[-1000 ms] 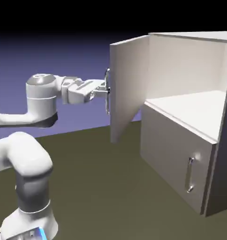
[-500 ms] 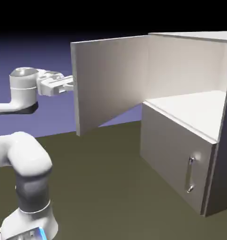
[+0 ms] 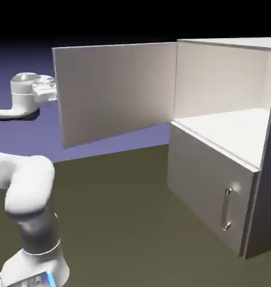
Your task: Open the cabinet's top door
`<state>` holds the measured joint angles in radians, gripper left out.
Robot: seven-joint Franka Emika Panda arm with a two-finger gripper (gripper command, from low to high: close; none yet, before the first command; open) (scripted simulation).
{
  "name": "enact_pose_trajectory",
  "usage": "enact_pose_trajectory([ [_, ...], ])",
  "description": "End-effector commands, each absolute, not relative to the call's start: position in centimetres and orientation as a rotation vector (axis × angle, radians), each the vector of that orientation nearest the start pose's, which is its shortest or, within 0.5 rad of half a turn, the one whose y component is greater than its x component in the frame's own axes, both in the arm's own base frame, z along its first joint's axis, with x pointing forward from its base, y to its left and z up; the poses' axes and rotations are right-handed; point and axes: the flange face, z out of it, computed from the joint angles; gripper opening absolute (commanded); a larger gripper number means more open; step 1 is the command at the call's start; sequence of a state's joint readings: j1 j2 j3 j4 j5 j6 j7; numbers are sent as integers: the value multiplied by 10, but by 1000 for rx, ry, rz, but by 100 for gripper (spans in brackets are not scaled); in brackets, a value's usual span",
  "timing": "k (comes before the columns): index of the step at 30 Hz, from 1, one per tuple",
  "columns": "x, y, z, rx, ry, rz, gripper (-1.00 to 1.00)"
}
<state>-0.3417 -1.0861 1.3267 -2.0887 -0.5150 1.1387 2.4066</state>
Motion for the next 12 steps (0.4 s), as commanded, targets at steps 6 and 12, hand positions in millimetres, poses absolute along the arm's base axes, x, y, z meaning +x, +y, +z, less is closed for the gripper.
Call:
enact_pose_trajectory([
  [6,148,422,518,-1156,2345,-2476,-100],
  [12,158,463,518,-1077,2452,-2496,-100],
])
